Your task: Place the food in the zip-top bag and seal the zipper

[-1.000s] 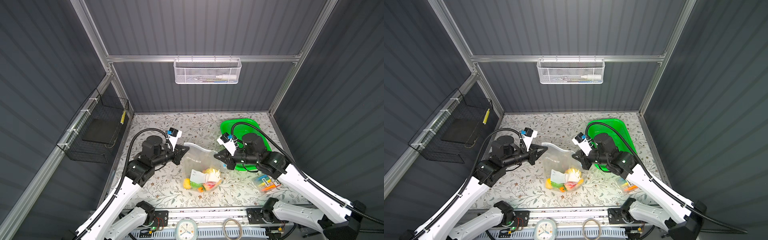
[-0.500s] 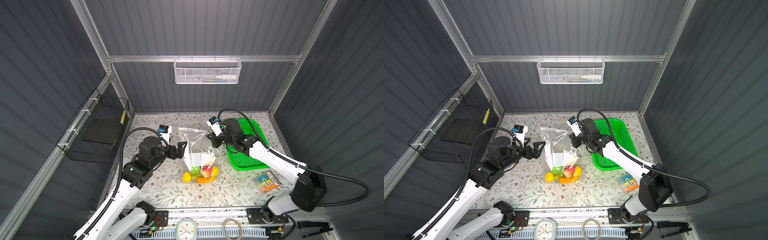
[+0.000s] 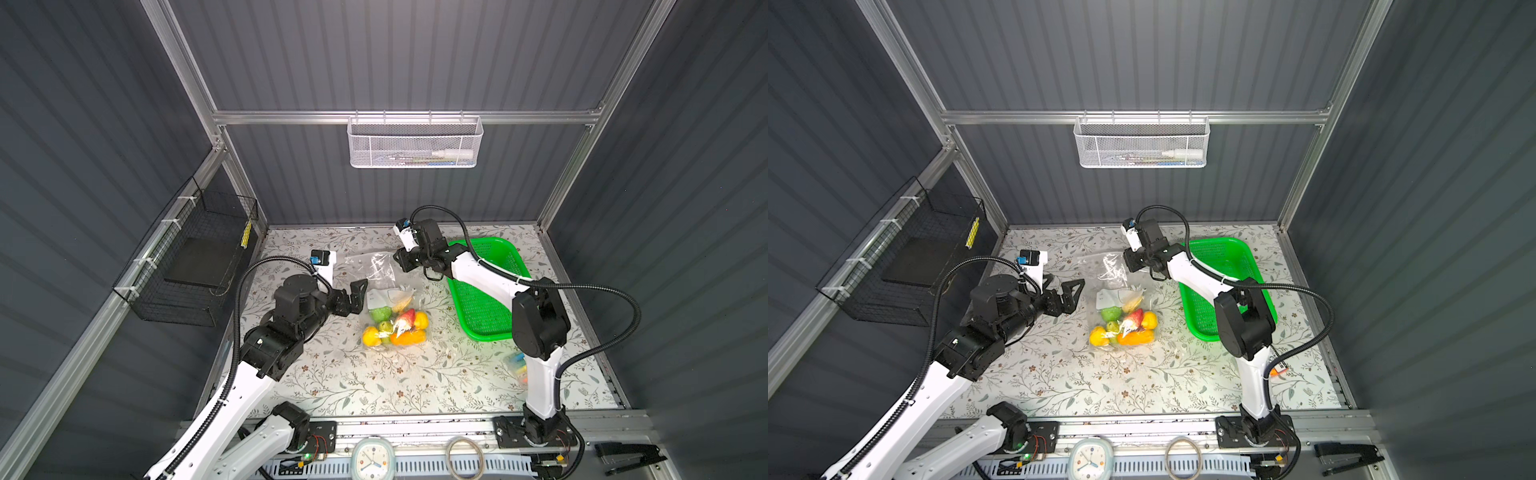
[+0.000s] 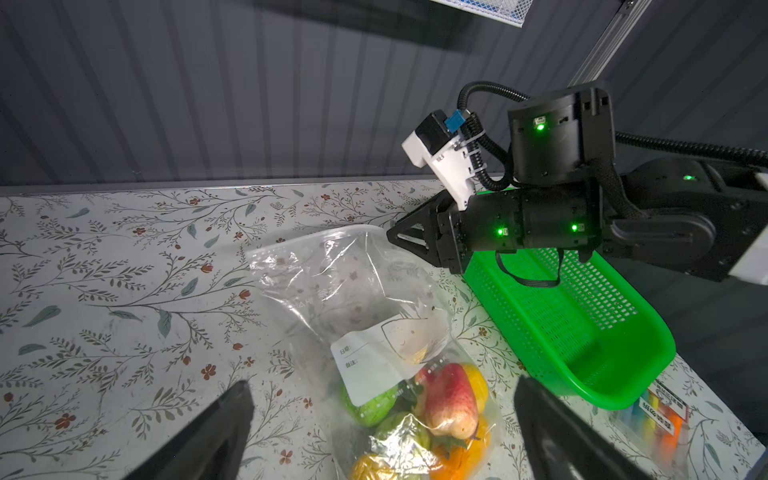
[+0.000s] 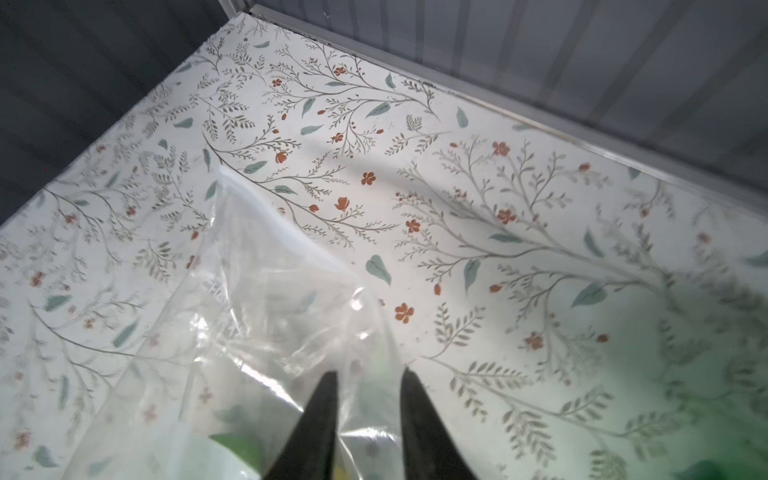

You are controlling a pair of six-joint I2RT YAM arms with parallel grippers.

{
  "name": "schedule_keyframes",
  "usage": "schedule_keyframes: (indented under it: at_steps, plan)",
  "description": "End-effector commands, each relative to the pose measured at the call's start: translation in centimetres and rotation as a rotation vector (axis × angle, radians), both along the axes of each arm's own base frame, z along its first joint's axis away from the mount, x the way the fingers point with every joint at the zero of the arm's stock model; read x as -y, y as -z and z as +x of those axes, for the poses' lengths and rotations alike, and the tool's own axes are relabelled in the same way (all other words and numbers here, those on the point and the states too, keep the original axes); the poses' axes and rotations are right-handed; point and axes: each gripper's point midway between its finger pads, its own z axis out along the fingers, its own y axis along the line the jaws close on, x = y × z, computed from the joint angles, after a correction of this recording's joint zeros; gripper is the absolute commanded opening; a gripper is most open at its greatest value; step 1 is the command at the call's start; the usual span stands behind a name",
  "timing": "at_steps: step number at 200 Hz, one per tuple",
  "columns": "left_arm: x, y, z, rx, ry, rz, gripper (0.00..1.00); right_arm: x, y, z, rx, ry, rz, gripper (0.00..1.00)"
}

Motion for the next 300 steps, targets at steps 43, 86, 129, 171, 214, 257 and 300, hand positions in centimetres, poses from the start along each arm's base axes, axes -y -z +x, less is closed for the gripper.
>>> schedule_keyframes:
  at_steps: [43,86,129,171,214,257,300]
  plan:
    - [-0.3,1.2,0.4,-0.02,-0.031,0.011,1.0,5.7,-7.4,-2.3,0.1,0.113,0.015,0.62]
    - [0.0,2.3,1.0,-0.037,-0.029,0.021,1.0,11.7,-5.6,-6.7,0.042,0.214,-0.045,0.67]
    - [0.5,3.2,1.5,-0.056,-0.027,0.012,1.0,16.1,-1.6,-11.2,-0.094,0.297,-0.074,0.7]
    - [0.4,3.2,1.4,-0.069,-0.033,-0.001,1.0,16.1,3.0,-13.0,-0.237,0.295,-0.026,0.71]
    - [-0.9,3.3,0.5,-0.071,-0.071,0.015,1.0,15.5,5.7,-13.4,-0.314,0.294,0.011,0.72]
    - [-1.2,3.5,0.4,-0.071,-0.089,0.011,1.0,12.7,5.8,-14.4,-0.38,0.208,0.145,0.72]
    - [-0.9,3.4,0.8,-0.07,-0.085,0.009,1.0,9.0,5.4,-15.7,-0.414,0.108,0.236,0.72]
